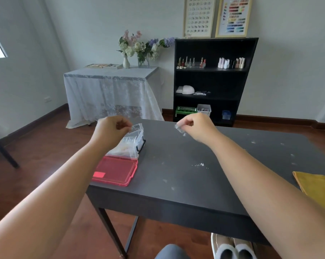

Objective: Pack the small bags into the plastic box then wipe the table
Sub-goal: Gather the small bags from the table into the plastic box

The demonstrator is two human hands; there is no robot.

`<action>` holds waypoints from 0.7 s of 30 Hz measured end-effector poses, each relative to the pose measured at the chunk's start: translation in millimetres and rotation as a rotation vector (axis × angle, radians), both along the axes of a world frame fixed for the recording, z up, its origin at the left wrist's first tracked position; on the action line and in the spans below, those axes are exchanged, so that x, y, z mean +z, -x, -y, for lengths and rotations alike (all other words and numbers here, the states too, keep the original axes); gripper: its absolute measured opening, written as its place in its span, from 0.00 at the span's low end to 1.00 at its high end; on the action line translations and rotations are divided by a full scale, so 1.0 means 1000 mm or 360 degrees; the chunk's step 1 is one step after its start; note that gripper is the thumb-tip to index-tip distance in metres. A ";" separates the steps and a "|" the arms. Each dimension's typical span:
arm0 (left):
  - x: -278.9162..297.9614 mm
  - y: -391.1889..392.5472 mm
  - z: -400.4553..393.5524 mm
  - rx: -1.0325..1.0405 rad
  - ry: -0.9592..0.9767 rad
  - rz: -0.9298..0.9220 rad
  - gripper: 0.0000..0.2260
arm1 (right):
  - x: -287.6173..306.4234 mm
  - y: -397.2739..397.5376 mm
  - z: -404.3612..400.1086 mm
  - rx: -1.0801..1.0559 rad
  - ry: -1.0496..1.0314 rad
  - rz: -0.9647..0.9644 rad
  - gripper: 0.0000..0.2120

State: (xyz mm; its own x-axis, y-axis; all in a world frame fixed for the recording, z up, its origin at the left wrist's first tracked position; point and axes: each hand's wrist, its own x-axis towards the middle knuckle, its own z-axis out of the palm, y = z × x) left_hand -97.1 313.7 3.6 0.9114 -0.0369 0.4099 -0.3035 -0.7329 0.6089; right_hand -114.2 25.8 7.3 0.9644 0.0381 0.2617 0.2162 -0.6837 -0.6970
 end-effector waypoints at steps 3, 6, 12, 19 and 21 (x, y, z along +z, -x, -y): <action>-0.010 -0.006 -0.020 0.0131 -0.0006 0.0019 0.04 | -0.003 -0.015 -0.046 0.0176 -0.0085 0.0084 0.06; -0.021 -0.013 -0.036 0.0218 -0.0097 0.0007 0.05 | -0.010 -0.032 -0.086 0.0251 -0.0057 0.0119 0.06; -0.032 -0.022 -0.051 0.0348 -0.0199 -0.0037 0.04 | -0.025 -0.055 -0.133 0.0277 -0.0058 0.0043 0.11; -0.045 -0.028 -0.062 0.0372 -0.0263 -0.0056 0.03 | -0.038 -0.066 -0.164 0.0337 0.0051 -0.0094 0.13; -0.048 -0.027 -0.065 0.0368 -0.0233 -0.0013 0.04 | -0.041 -0.067 -0.168 0.0361 0.0140 -0.0158 0.14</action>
